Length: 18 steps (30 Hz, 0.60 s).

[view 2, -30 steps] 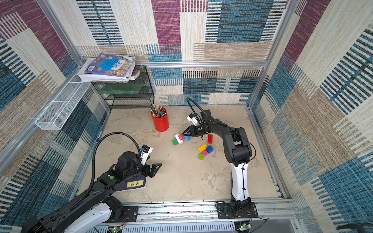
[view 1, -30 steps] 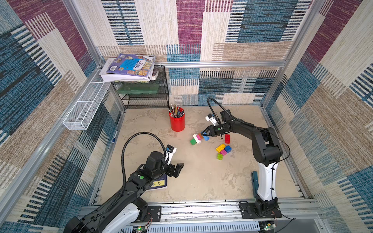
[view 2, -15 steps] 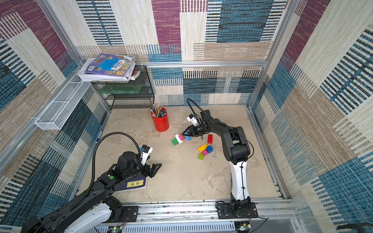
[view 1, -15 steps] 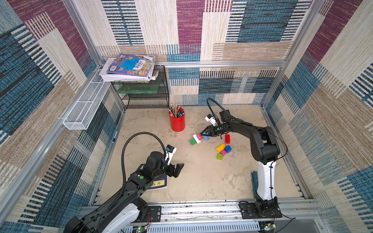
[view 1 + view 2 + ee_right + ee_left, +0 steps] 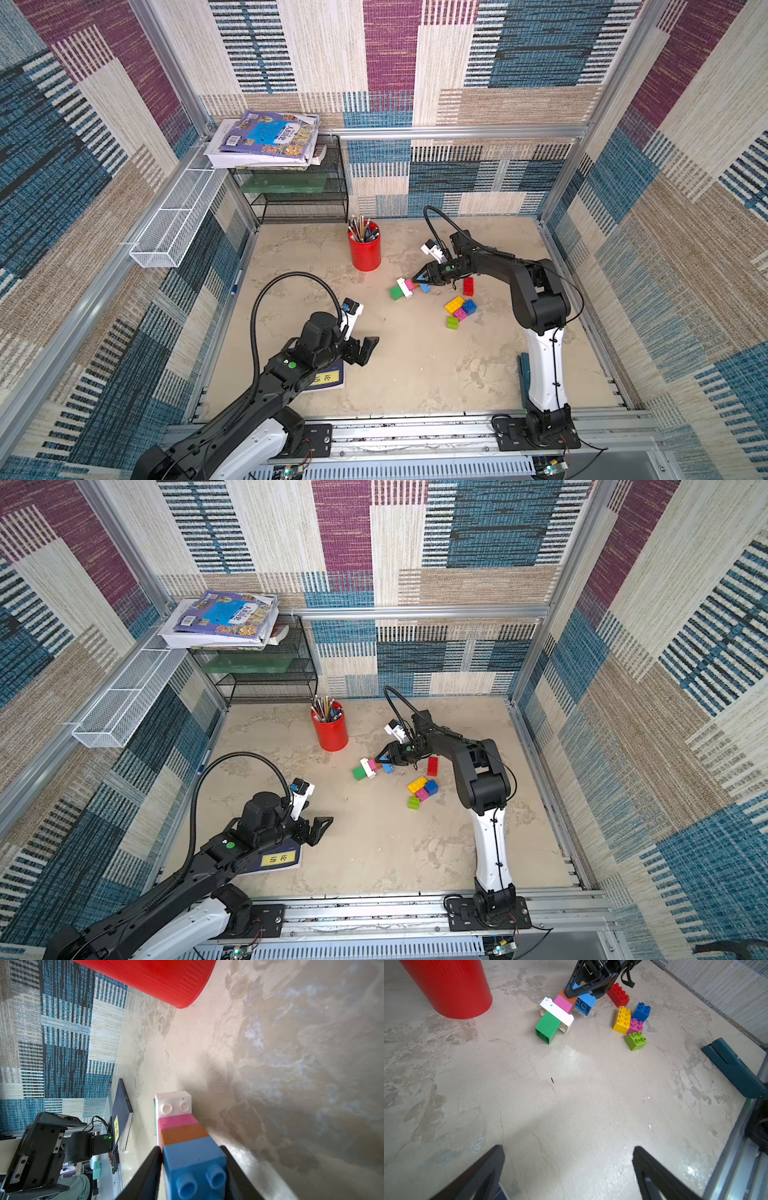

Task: Assemble the letter f with lego
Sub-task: Place the lego brick at the center of the board.

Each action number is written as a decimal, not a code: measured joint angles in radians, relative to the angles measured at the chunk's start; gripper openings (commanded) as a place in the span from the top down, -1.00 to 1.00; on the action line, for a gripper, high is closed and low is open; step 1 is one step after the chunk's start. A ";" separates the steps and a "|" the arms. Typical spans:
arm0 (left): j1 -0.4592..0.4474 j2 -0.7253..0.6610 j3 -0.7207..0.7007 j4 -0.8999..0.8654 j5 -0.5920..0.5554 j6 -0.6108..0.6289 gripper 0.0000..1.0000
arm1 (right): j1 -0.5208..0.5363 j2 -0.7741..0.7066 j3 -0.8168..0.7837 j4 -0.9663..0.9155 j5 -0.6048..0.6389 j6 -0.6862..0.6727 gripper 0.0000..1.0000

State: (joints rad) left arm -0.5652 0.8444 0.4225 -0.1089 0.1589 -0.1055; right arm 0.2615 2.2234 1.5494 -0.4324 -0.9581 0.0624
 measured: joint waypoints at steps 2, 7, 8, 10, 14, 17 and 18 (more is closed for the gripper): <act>0.000 0.002 0.000 0.000 0.000 0.000 -0.98 | 0.000 0.010 0.006 0.000 0.000 0.000 0.01; 0.000 0.007 0.004 0.000 0.000 0.000 -0.98 | 0.001 0.028 0.022 0.000 0.008 0.002 -0.03; 0.000 0.008 0.005 0.000 0.000 0.000 -0.98 | 0.001 0.030 0.023 -0.001 0.014 0.008 -0.05; 0.000 0.011 0.006 0.000 0.000 0.000 -0.98 | 0.001 0.031 0.024 0.000 0.026 0.013 -0.08; 0.000 0.012 0.006 0.000 0.000 0.000 -0.98 | 0.000 0.031 0.027 0.002 0.040 0.024 -0.12; 0.000 0.012 0.006 0.000 0.000 0.000 -0.98 | -0.007 0.031 0.031 0.005 0.053 0.031 -0.13; 0.000 0.012 0.006 0.000 0.000 0.000 -0.98 | -0.009 0.031 0.033 0.007 0.054 0.031 -0.13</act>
State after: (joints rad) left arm -0.5652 0.8562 0.4282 -0.1085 0.1593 -0.1051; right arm 0.2523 2.2547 1.5822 -0.4255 -0.9043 0.0933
